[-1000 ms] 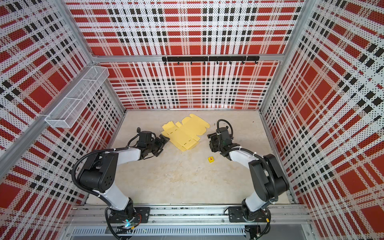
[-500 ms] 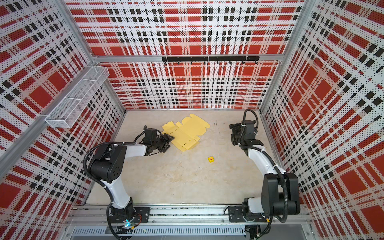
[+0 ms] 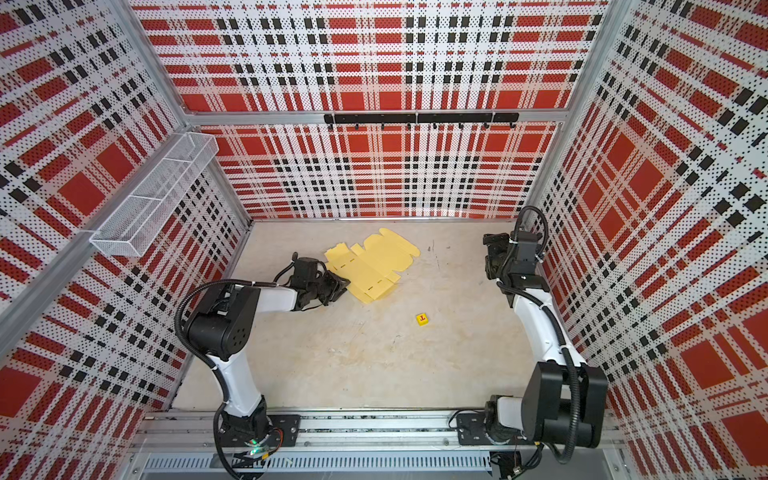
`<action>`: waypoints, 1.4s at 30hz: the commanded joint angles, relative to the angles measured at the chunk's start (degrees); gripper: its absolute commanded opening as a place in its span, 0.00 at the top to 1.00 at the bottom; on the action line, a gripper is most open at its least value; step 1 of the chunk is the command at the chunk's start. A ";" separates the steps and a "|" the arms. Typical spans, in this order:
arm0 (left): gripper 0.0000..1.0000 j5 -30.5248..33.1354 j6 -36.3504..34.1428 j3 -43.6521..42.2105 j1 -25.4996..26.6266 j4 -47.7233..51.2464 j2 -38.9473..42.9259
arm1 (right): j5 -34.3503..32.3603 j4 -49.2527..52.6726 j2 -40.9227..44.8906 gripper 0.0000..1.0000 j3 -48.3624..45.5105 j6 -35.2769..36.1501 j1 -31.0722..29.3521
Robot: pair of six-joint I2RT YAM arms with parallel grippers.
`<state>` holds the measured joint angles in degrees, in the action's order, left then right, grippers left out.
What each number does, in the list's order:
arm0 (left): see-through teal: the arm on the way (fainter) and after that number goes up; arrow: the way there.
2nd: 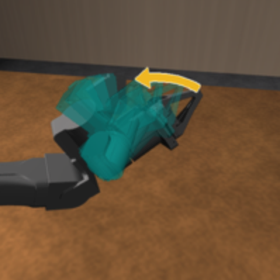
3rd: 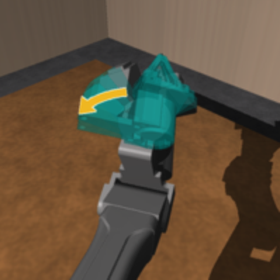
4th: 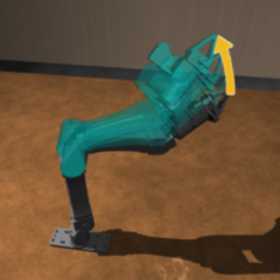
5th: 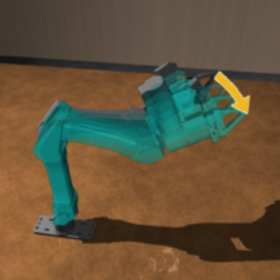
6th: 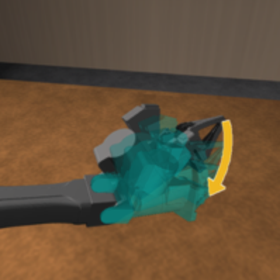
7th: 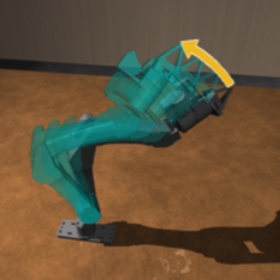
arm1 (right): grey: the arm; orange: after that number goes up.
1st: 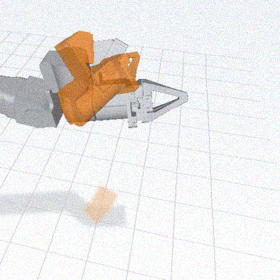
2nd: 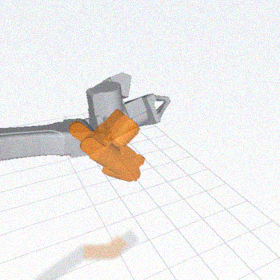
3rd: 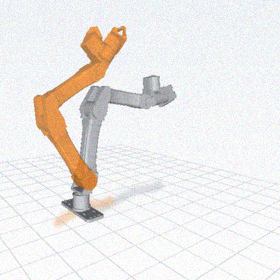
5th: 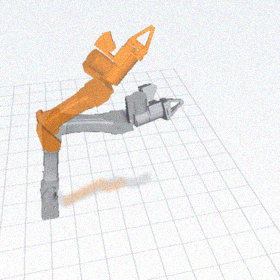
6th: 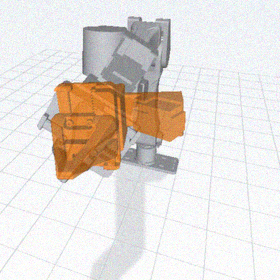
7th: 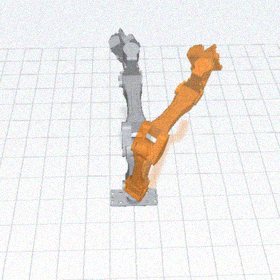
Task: Fold the paper box
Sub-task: 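Grasp the blank's edge with the left gripper while the right gripper withdraws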
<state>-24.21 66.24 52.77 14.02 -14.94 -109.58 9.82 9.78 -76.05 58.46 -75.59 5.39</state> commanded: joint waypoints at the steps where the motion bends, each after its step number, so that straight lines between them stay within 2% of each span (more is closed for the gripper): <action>1: 0.73 0.50 -2.30 1.92 0.39 0.15 -0.60 | -0.75 -2.72 -1.65 0.19 1.82 0.63 0.24; 7: 0.85 1.03 -5.97 3.34 0.23 2.64 0.79 | -0.93 -3.51 -3.56 0.20 3.41 0.65 0.07; 14: 0.91 2.58 -13.55 4.49 0.13 6.58 5.17 | -1.21 -3.02 -7.02 0.12 7.64 3.42 -1.65; 17: 0.93 3.02 -18.96 5.55 0.23 8.84 7.36 | -1.55 -2.57 -8.04 0.09 8.70 5.00 -2.20; 22: 0.98 3.57 -33.33 11.07 0.08 17.55 10.88 | -0.75 -2.12 -10.00 0.07 12.13 9.21 -3.22; 27: 0.97 4.66 -49.26 18.41 0.43 27.40 13.79 | 1.72 -2.45 -13.22 0.05 17.90 14.92 -5.05; 29: 0.97 5.76 -57.21 21.75 0.86 31.56 14.55 | 4.76 -5.08 -15.13 0.06 19.70 16.07 -5.60; 35: 1.00 12.61 -79.96 29.24 1.84 41.55 16.22 | 10.85 -4.18 -20.26 0.11 27.06 21.99 -8.82; 38: 1.00 15.16 -88.87 31.64 2.03 45.61 16.38 | 11.88 -3.74 -21.42 0.12 29.43 24.31 -10.95; 42: 1.00 17.55 -97.16 35.42 1.89 50.14 16.67 | 12.98 -6.95 -21.42 0.13 29.64 24.74 -12.24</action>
<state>-9.85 -19.25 85.38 15.75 28.97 -94.35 20.71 6.74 -97.36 86.32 -53.32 -6.22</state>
